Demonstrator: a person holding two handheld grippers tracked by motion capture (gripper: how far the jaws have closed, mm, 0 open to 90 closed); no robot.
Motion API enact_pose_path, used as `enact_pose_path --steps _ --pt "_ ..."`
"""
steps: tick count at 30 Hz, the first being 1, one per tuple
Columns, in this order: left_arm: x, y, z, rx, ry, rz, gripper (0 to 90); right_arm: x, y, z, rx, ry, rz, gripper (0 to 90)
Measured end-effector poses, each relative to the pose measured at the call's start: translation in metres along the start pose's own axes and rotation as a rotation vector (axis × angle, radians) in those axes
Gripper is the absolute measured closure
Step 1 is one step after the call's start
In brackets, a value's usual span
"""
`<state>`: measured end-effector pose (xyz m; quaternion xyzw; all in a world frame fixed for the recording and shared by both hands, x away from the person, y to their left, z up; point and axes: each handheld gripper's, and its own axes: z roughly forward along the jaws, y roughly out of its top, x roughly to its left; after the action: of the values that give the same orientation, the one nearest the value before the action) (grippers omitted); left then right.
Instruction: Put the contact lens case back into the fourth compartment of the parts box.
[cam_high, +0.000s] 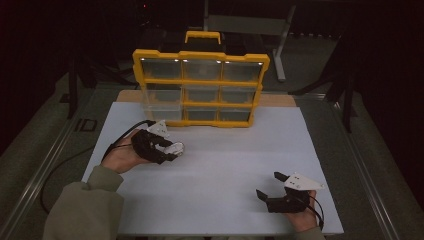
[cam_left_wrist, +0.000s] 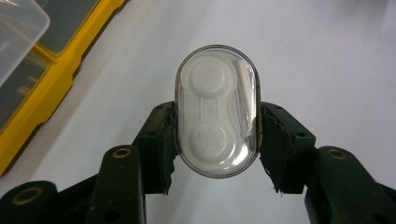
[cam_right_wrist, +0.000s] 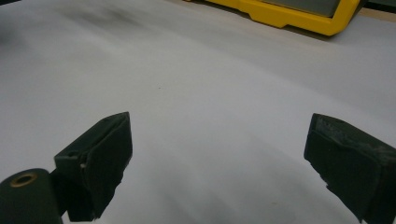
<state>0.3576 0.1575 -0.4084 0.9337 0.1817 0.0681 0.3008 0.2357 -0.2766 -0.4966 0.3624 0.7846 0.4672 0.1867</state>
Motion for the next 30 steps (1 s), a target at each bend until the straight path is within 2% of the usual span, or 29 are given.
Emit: enact_pose_path --steps 7,12,30 --pt "0.002 0.001 -0.005 0.016 0.000 0.007 49.3 0.000 0.000 0.000 0.002 -0.001 0.000 7.3" --pt "0.004 0.003 -0.010 0.010 0.001 0.007 49.3 0.000 0.000 0.000 0.001 -0.001 0.001 7.3" --pt "0.011 0.011 -0.031 0.014 0.035 0.019 49.3 0.000 0.000 0.000 0.001 -0.001 0.002 7.3"
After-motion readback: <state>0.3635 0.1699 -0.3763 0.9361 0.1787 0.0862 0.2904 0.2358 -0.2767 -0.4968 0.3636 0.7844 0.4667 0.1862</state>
